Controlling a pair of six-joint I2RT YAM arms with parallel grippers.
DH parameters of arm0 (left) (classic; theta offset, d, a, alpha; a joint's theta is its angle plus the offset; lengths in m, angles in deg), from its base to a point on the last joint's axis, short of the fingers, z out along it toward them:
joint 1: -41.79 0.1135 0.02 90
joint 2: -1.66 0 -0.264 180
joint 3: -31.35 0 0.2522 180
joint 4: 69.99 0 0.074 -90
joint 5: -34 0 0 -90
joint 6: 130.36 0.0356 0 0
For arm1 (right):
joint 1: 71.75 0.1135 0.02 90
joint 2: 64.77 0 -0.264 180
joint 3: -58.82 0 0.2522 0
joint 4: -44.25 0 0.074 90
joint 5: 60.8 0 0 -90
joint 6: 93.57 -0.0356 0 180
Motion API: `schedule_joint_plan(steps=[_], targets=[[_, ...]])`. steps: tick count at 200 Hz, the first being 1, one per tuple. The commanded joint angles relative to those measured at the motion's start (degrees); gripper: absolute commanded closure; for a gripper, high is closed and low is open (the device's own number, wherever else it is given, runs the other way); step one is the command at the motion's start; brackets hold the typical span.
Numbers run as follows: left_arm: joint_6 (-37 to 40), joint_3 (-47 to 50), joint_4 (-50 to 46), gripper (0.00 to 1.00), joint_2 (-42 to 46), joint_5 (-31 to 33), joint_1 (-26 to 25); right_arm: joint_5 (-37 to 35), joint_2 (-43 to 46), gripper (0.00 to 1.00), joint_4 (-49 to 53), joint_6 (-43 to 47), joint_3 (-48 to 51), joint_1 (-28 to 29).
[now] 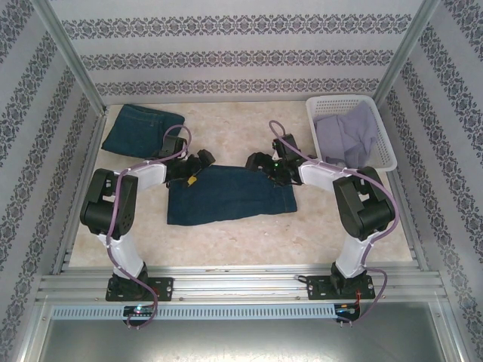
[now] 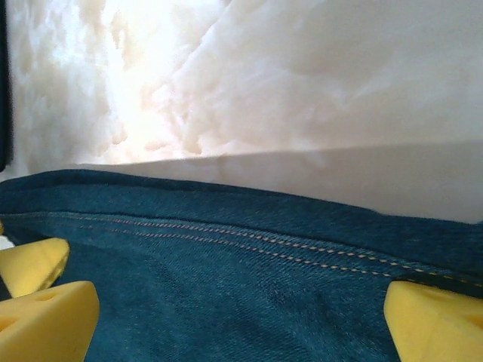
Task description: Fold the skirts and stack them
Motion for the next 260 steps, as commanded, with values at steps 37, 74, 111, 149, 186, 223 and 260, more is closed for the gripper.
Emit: schedule_joint_plan(steps=[37, 74, 111, 149, 186, 223, 260], targets=[[4.60, 1.23, -8.22, 0.00, 11.57, 1.50, 0.83, -4.28, 13.96, 0.02, 10.68, 6.78, 2.95, 0.92], [10.49, 2.27, -16.75, 0.00, 19.40, 13.74, 1.39, -5.71, 21.41, 0.03, 18.44, 10.78, 9.62, -2.01], [12.63, 5.96, -19.42, 0.00, 22.63, 14.05, 4.53, -3.76, 23.12, 0.12, 25.84, 17.27, 11.93, -5.01], [11.82, 11.39, -19.60, 0.00, 25.18, 13.32, 7.60, -3.29, 19.42, 0.23, 24.47, 17.45, 12.21, -6.84], [11.32, 14.31, -17.41, 0.00, 23.57, 8.66, 9.22, 3.22, 13.21, 0.36, 21.83, 16.93, 9.94, -9.12], [13.88, 15.96, -16.09, 0.00, 23.23, 6.83, 9.88, 6.08, 9.36, 0.37, 18.95, 17.02, 9.00, -10.82], [15.39, 15.95, -16.04, 0.00, 21.40, 5.74, 9.99, 9.02, 5.55, 0.38, 15.49, 16.45, 7.42, -10.17]])
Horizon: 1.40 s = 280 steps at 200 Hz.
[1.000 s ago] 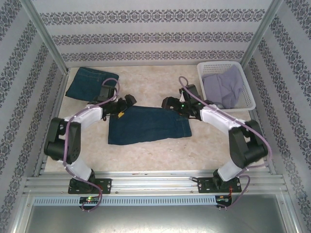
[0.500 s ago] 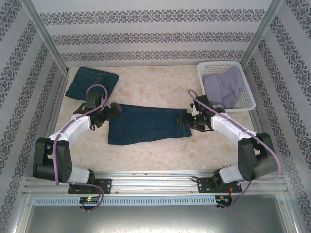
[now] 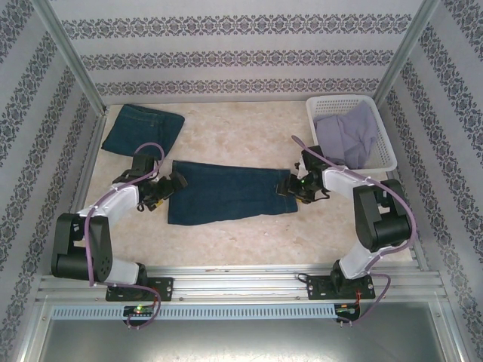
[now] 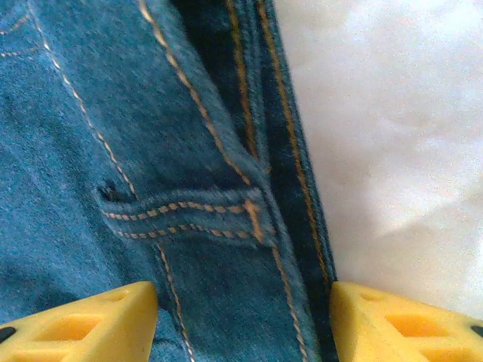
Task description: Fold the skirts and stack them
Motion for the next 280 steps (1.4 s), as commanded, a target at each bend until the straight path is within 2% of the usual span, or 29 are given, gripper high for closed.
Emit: schedule_joint_plan(steps=[1, 15, 28, 47, 66, 90, 113, 138, 168, 192, 228, 254, 280], targets=[[2.55, 0.27, 1.62, 0.00, -1.50, -1.72, 0.76, 3.30, -2.33, 0.38, -3.46, -0.25, -1.79, 0.11], [2.29, 1.18, 3.41, 0.00, -2.33, -3.10, 0.68, 4.50, -3.92, 0.38, -5.75, -1.54, -2.13, 0.58], [2.06, 1.87, 5.11, 0.00, -3.45, -4.79, 0.67, 8.40, -5.41, 0.40, -9.43, -3.32, -2.18, 1.22], [1.62, 2.71, 7.04, 0.00, -4.85, -6.58, 0.75, 11.16, -6.74, 0.46, -13.78, -5.84, -1.78, 2.55], [1.44, 3.62, 8.31, 0.00, -5.58, -7.55, 0.71, 10.07, -7.72, 0.62, -15.61, -7.16, -1.06, 2.89], [1.76, 4.18, 8.71, 0.00, -5.94, -7.90, 0.75, 7.69, -8.29, 0.85, -16.03, -7.80, -0.18, 2.53], [2.06, 4.46, 8.70, 0.00, -5.69, -8.25, 0.74, 6.29, -6.07, 1.00, -15.83, -7.77, 0.62, 2.25], [2.29, 4.40, 8.18, 0.00, -5.52, -8.18, 0.69, 2.30, -1.43, 1.00, -11.36, -4.80, 0.46, 1.98], [1.58, 3.08, 8.01, 0.00, -5.68, -10.83, 0.25, -6.45, 1.57, 1.00, 5.27, 2.94, -5.43, 1.76], [1.50, 2.05, 7.93, 0.01, -6.04, -11.45, -0.73, -12.99, 3.08, 1.00, 14.85, 6.71, -10.35, 1.89], [-0.02, 1.68, 10.46, 0.19, -8.72, -14.18, -2.08, -18.11, 3.57, 1.00, 23.50, 6.89, -19.17, 5.31], [-0.64, 0.94, 11.09, 0.37, -10.77, -15.09, -2.80, -24.23, 1.03, 1.00, 29.16, 4.57, -26.81, 11.34], [-1.14, 0.58, 11.73, 0.46, -11.68, -16.24, -3.12, -28.49, -3.64, 1.00, 34.03, 3.36, -35.67, 18.36]])
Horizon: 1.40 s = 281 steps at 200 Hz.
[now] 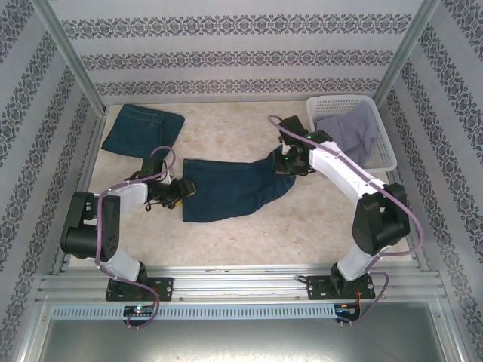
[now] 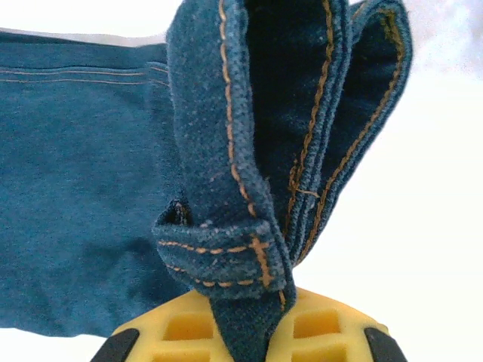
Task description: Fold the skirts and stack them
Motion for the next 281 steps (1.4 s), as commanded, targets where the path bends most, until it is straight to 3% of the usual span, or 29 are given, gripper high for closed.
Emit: schedule_joint_plan(steps=[1, 30, 84, 124, 169, 186, 203, 215, 229, 234, 251, 271, 281], targets=[[-0.62, -0.81, 0.61, 0.47, -1.64, -1.46, -0.93, -6.67, -3.87, 1.00, 7.76, -1.19, -7.12, 5.31], [-0.67, -1.13, 0.91, 0.49, -2.00, -1.84, -1.02, -6.35, -10.21, 1.00, 9.72, -2.69, -16.67, 12.32], [-2.18, -0.21, 3.84, 0.54, -2.63, -3.52, -1.02, 3.30, -22.11, 1.00, 7.52, -8.72, -30.79, 20.43], [-2.84, -0.32, 5.28, 0.57, -3.15, -4.23, -1.02, 5.44, -27.86, 1.00, 8.05, -11.19, -36.36, 22.24], [-1.85, -1.83, -0.43, 0.55, -0.87, -1.77, -1.02, 4.68, -30.06, 0.98, 6.72, -15.13, -36.41, 22.33], [-2.16, -1.70, -0.72, 0.55, 0.13, -1.57, -1.01, 7.72, -30.60, 0.96, 3.86, -16.92, -36.01, 22.39], [-2.33, -2.69, -3.75, 0.51, 0.98, 0.48, -0.93, 10.95, -30.81, 0.86, 0.45, -18.61, -35.55, 22.71], [-2.64, -4.63, -10.50, 0.42, 2.60, 8.22, -0.76, 13.19, -30.03, 0.78, -2.42, -18.62, -34.28, 23.05], [-3.84, -5.95, -17.18, 0.23, 5.77, 17.90, 0.08, 17.14, -27.68, 0.58, -7.84, -18.46, -31.14, 23.13], [-4.21, -5.90, -18.23, 0.20, 7.29, 20.11, 0.63, 18.06, -26.29, 0.50, -10.41, -18.67, -29.33, 23.06], [-5.32, -4.81, -20.14, 0.08, 13.43, 24.96, 2.29, 19.01, -21.34, 0.35, -17.60, -20.25, -23.11, 22.31], [-5.71, -3.83, -21.67, 0.01, 21.51, 29.78, 2.67, 16.86, -14.95, 0.20, -22.62, -20.75, -15.80, 20.37], [-5.07, -3.26, -21.17, 0.01, 24.65, 29.80, 2.67, 15.20, -11.85, 0.03, -26.07, -20.41, -11.78, 19.17]])
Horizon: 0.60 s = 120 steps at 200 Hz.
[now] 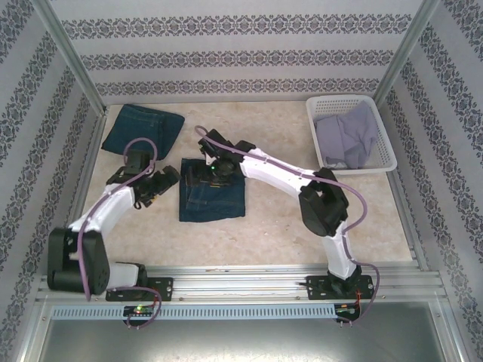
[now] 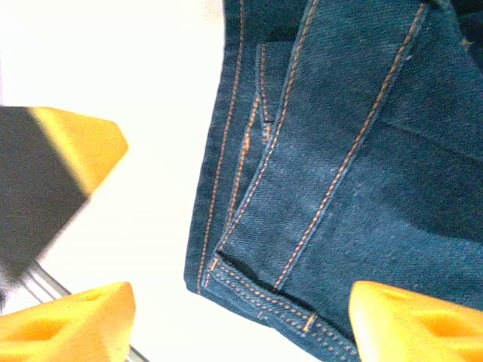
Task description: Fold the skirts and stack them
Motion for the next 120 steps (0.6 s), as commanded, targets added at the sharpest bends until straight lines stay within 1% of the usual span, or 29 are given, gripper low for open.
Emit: schedule_joint_plan(steps=[1, 17, 29, 38, 50, 63, 83, 95, 110, 120], targets=[[-0.39, 0.85, -4.84, 0.01, 6.89, 7.87, 0.33, -0.84, 9.67, 0.02, -11.35, -0.73, 7.06, -2.71], [0.66, 0.65, -3.40, 0.02, 8.95, 3.91, 0.00, -1.92, 12.22, 0.02, -13.89, 1.40, 10.54, -5.18], [1.02, -0.43, -2.71, 0.05, 8.11, 0.90, -1.40, -2.86, 12.27, 0.02, -12.54, 4.53, 10.87, -7.27], [1.36, -1.32, -1.22, 0.07, 6.43, -2.11, -2.95, -3.90, 11.62, 0.02, -10.50, 6.45, 10.49, -8.62], [2.77, -2.05, 1.76, 0.12, 3.32, -8.33, -4.63, -4.49, 10.63, 0.02, -8.80, 7.96, 10.26, -10.49], [5.43, -3.98, 1.08, 0.16, -0.61, -11.91, -5.98, -4.52, 10.14, 0.02, -8.44, 8.52, 10.71, -11.95], [11.94, -7.95, -3.45, 0.24, -6.54, -12.89, -8.09, -4.91, 10.12, 0.02, -8.00, 8.74, 11.60, -12.91], [15.28, -10.38, -6.04, 0.29, -9.67, -11.53, -9.29, -4.71, 10.11, 0.02, -7.87, 8.73, 12.17, -13.08], [17.92, -12.97, -6.87, 0.34, -13.24, -10.49, -9.75, -4.07, 10.09, 0.02, -8.42, 8.41, 13.29, -13.09], [19.06, -14.29, -6.29, 0.35, -15.86, -10.62, -9.77, -3.58, 10.11, 0.02, -9.15, 7.94, 14.16, -13.01]])
